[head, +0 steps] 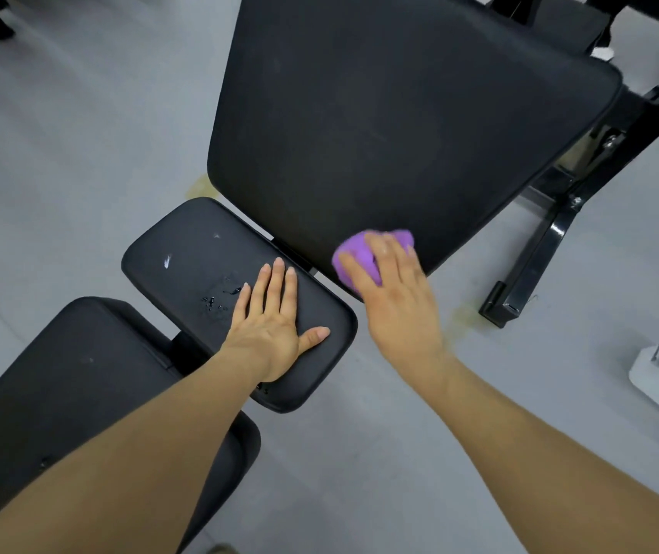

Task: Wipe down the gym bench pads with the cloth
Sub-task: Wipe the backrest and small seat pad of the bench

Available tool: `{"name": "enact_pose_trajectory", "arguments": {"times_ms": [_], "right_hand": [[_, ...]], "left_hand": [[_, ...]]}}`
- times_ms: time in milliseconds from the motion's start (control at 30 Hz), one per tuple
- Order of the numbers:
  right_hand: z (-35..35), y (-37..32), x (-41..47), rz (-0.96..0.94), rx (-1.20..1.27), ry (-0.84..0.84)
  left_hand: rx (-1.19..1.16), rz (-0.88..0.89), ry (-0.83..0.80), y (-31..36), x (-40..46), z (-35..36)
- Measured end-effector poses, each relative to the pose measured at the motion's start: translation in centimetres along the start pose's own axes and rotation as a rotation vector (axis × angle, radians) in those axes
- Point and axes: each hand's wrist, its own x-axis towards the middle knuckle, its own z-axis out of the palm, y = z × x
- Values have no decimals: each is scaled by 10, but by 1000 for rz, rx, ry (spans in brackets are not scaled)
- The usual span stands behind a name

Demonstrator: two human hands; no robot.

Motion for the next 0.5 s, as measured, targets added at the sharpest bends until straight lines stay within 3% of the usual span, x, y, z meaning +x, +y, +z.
{"name": "enact_pose_trajectory", "arguments": {"times_ms": [133,300,400,500], "right_hand": [[-6,16,-31,-152,-57,-98],[5,-13,12,-110,-97,-98],[12,-27,36,-156,-95,-187],[6,-13,22,-192,-71,-165]], "left_hand": [[-20,12,3,-1,1,1],[-22,15,11,-3,0,2],[-28,17,12,-2,0,2],[-21,15,12,-1,0,2]]}}
